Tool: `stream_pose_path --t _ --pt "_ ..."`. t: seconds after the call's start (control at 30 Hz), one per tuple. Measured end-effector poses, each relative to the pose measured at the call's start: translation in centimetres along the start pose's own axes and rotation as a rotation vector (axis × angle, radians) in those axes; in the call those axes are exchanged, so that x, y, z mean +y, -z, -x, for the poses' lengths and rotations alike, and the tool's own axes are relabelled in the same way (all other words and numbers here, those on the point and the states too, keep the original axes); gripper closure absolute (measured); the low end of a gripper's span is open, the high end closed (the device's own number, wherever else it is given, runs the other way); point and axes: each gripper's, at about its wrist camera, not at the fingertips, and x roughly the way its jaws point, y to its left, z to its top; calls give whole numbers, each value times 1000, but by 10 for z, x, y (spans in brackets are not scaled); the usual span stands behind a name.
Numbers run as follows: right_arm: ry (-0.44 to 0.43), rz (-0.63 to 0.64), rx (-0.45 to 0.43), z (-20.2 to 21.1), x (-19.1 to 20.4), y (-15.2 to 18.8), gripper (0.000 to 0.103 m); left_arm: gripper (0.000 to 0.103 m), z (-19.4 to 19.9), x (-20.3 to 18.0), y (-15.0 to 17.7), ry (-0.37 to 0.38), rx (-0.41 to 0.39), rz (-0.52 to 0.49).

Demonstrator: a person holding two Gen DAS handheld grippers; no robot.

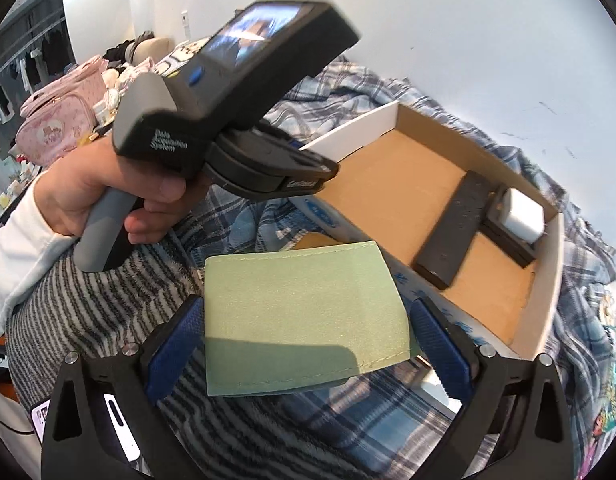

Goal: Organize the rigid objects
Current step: 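Carry the green card into the box and lower it beside the remote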

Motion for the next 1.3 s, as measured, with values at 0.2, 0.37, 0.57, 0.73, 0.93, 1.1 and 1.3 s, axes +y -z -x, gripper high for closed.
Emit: stream_pose_path --t 0.2,0.37,0.57,0.73,0.93,1.1,1.3 --pt "59 12 -64 32 -18 1 2 93 0 0 0 0 0 0" --pt "133 78 -46 30 -47 -9 2 93 0 0 0 0 0 0" --pt "162 269 -1 23 -74 -26 2 93 0 0 0 0 0 0" --pt "192 437 109 2 -86 -37 2 93 0 0 0 0 0 0" --pt "147 571 221 -15 -95 -37 2 93 0 0 0 1 0 0" --pt "76 593 200 -20 -99 -44 2 93 0 0 0 1 0 0" --pt "26 619 245 -33 -103 -39 2 93 0 0 0 2 0 2"
